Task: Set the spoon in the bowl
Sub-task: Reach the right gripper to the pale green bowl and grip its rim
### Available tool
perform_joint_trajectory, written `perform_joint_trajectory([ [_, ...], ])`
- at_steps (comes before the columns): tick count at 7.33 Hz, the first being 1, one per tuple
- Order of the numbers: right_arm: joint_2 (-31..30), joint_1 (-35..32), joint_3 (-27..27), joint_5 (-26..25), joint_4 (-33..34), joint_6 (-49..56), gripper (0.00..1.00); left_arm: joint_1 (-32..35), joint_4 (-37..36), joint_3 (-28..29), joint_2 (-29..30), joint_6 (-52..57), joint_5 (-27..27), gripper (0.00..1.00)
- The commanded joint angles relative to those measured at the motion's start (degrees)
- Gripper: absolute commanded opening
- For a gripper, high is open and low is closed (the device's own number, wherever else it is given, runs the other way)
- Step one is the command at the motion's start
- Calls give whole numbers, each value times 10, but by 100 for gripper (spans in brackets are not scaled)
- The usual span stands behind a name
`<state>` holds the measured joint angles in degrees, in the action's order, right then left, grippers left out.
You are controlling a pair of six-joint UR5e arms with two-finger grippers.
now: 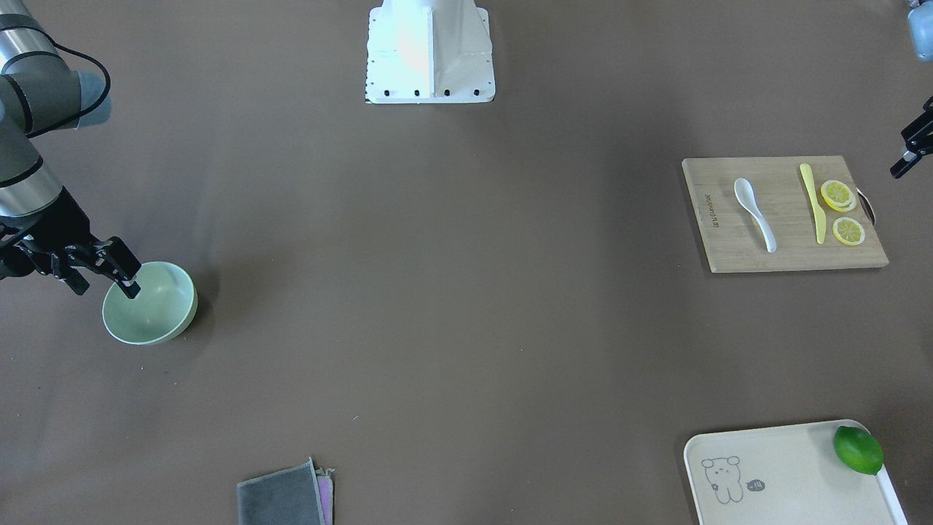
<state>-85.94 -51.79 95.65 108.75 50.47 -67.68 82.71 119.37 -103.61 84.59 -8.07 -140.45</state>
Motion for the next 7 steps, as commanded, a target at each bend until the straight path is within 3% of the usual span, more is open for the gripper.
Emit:
perform_joint_trajectory([
  [1, -3, 22, -11, -38, -2, -39, 72, 0, 1, 0, -1, 0, 0, 98],
  [3, -6, 35, -14, -53, -1, -41, 72, 0, 0, -2, -1, 0, 0, 98],
  [4, -6, 41, -17, -63, -1, -45, 65, 0, 1, -1, -1, 0, 0, 98],
  [5, -5, 43, -17, -64, -2, -58, 19, 0, 0, -1, -1, 0, 0, 98],
  [6, -3, 45, -16, -64, -1, -57, 0, 0, 0, -2, -1, 0, 0, 98],
  [7, 2, 45, -10, -64, 0, -58, 0, 0, 1, -2, -1, 0, 0, 98],
])
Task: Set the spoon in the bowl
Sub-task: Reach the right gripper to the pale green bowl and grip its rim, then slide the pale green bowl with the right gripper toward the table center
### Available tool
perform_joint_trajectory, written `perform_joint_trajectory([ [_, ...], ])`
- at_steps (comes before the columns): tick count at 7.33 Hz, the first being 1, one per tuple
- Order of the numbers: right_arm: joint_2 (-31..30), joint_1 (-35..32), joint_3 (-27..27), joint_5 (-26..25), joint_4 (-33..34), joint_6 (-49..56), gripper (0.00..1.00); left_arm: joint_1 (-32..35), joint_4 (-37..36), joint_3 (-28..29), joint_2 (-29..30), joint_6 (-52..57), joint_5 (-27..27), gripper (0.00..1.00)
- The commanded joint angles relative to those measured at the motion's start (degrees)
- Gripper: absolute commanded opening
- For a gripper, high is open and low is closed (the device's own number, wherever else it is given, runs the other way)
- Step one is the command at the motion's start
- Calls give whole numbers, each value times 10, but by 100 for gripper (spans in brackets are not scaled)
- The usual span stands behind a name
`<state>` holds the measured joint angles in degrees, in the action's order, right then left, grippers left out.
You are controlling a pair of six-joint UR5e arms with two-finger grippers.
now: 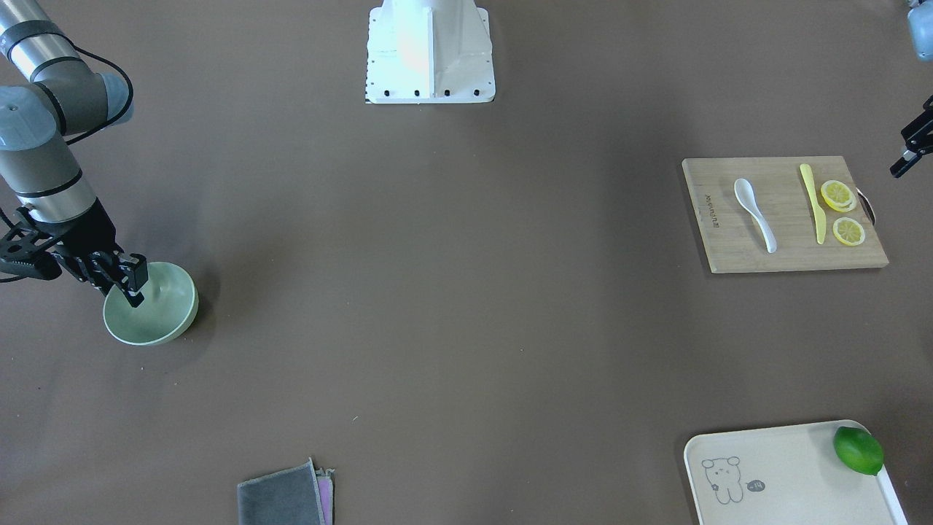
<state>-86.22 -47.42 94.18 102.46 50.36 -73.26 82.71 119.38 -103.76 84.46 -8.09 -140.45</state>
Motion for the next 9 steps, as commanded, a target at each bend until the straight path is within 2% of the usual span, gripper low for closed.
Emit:
perform_joint_trajectory([
  [1, 7, 5, 9, -2, 1, -2, 0, 0, 0, 0, 0, 0, 0, 98],
  [4, 45, 29, 56, -2, 25, -62, 0, 0, 1, 0, 0, 0, 0, 98],
  [5, 81, 57, 77, -20, 95, -97, 0, 0, 1, 0, 0, 0, 0, 98],
  [6, 124, 103, 99, -60, 176, -141, 0, 0, 1, 0, 0, 0, -1, 98],
  [9, 248, 215, 91, -113, 324, -252, 0, 0, 8, 1, -2, -1, -3, 98],
])
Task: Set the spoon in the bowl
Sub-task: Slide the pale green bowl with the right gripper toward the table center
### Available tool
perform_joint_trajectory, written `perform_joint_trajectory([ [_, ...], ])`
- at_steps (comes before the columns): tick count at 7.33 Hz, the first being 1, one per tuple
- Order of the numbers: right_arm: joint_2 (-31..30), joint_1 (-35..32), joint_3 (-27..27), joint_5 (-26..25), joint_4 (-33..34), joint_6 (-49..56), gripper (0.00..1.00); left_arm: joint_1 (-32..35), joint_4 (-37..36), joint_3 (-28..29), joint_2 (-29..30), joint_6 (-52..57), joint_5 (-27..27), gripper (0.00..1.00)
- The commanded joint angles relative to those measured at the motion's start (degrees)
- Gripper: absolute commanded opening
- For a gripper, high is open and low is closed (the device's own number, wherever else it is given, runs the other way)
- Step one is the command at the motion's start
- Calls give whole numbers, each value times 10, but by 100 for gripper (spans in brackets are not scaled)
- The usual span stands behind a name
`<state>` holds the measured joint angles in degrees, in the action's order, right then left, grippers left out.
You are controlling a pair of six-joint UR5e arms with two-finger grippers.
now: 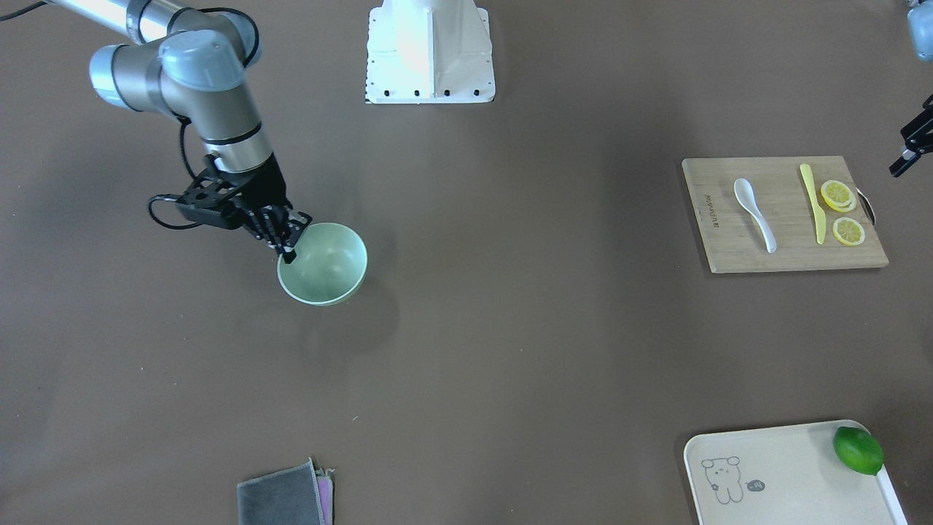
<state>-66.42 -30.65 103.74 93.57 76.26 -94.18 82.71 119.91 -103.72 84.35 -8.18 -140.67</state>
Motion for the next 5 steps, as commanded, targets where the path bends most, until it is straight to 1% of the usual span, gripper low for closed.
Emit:
perform_joint_trajectory([
  [1, 78, 72, -7, -32, 104, -69, 0, 0, 2, 2, -1, 0, -7, 98],
  [3, 110, 91, -41, -51, 106, -83, 0, 0, 2, 2, -1, -1, -8, 98],
  [4, 117, 91, -49, -53, 105, -83, 29, 0, 2, 2, -1, -1, -8, 98],
  [5, 117, 91, -49, -74, 106, -76, 95, 0, 2, 2, -1, -1, -8, 98],
])
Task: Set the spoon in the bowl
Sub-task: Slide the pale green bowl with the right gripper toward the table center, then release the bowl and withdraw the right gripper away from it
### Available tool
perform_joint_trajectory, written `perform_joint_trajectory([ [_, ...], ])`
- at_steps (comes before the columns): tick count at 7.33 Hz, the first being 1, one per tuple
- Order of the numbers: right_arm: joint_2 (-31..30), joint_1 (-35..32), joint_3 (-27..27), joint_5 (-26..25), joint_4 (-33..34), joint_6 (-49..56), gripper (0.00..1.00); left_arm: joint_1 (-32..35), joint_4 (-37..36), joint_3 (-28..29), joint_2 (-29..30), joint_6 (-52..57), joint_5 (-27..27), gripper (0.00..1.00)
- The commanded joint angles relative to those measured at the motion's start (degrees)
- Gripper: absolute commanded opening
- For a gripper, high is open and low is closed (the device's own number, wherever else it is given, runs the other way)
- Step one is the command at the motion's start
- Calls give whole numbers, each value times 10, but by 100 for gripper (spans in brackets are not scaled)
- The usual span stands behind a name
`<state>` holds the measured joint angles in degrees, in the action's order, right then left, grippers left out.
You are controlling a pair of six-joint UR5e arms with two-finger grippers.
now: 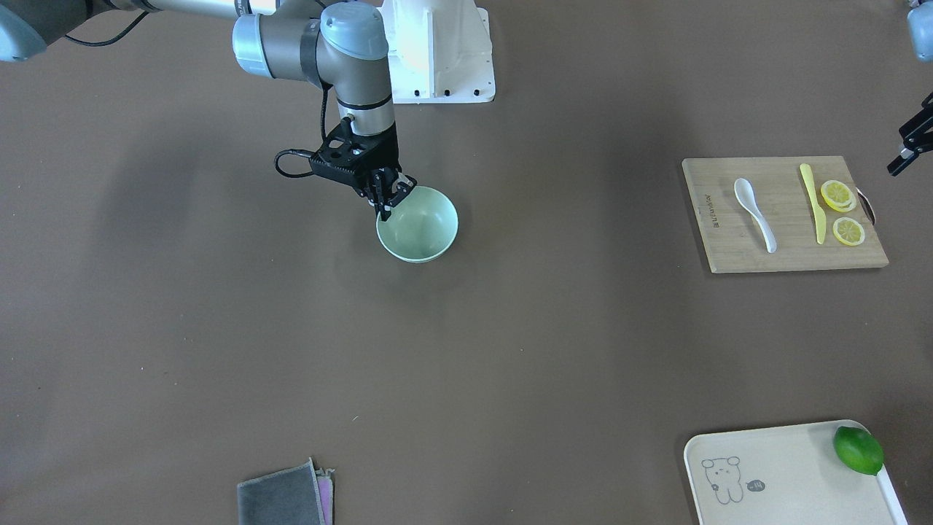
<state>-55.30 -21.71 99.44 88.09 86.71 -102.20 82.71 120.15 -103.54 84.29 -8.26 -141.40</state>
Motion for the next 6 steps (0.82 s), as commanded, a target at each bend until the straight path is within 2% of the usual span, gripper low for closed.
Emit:
perform_joint_trajectory([
  [1, 5, -3, 0, -39, 1, 18, 100, 0, -1, 0, 2, -1, 1, 98],
  [2, 1, -20, 20, -27, 3, 50, 100, 0, -3, 0, 2, -4, 1, 98],
  [3, -15, -45, 42, 0, 2, 73, 100, -4, 5, -3, 0, -71, -1, 98],
  [4, -50, -72, 73, 31, 1, 117, 100, -44, 85, -3, -35, -151, 7, 98],
  [6, -142, -161, 132, 119, -5, 272, 100, -143, 194, 0, -77, -306, 80, 98],
])
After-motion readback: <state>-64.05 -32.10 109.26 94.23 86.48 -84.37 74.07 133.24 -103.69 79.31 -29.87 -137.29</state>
